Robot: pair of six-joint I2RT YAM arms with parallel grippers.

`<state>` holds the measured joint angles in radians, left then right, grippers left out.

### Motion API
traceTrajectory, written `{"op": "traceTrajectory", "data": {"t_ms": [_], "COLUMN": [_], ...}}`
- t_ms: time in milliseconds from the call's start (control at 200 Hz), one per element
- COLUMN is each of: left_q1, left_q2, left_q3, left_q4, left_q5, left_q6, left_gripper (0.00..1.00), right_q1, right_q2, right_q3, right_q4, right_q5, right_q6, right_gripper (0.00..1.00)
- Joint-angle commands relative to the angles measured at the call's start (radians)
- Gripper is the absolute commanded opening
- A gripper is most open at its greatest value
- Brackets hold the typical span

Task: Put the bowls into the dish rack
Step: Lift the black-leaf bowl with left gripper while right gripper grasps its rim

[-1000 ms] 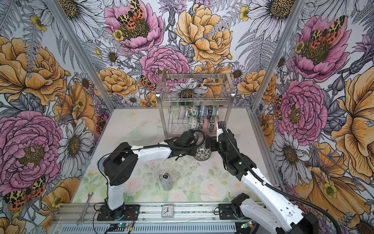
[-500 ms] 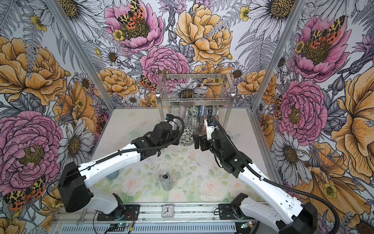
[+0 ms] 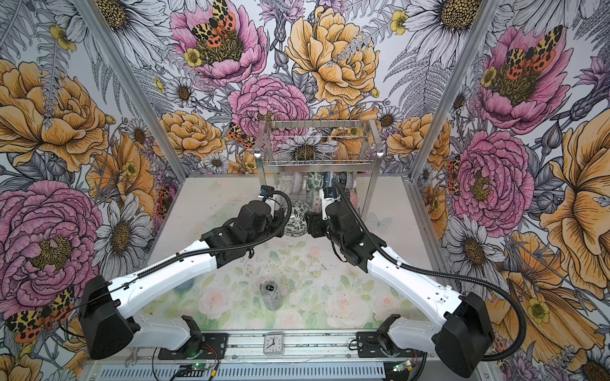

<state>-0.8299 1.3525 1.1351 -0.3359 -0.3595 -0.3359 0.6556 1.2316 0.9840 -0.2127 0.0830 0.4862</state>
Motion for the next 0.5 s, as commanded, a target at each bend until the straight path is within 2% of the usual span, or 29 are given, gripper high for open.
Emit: {"op": "traceTrajectory", "data": {"t_ms": [0,195,265,460,495], "left_q1": [-0.002,-0.002,-0.002,-0.002,0.001], "left_q2": [-0.030,-0.032,-0.038,-0.059,-0.065], "left_q3": [-0.015,-0.016,-0.021,-0.040,-0.044], "left_q4": [0.081,0.091,0.092,0.098,0.097], "left_q5": [-0.023,-0.013,-0.013,-0.016,-0.016], "left_q6": [0.012,0.021,0.021,0.020,0.021], "left_gripper": [0.00,0.00,0.00,0.00,0.00], "right_q1": [0.012,0.022,0.024,0.030,0.029], "right_q2": [0.025,0.072,0.086,0.098,0.098], "right_q3": [0.044,0.060,0.070,0.084,0.084], "right_q4": [0.050,0.068,0.071,0.071,0.070], "right_q5": [-0.026,-0.031,-0.031,-0.022,-0.018], "right_q6": [0.028,0.041,0.042,0.040,0.041], "right_gripper": [0.56,0.44,0.35,0.00,0.00]}}
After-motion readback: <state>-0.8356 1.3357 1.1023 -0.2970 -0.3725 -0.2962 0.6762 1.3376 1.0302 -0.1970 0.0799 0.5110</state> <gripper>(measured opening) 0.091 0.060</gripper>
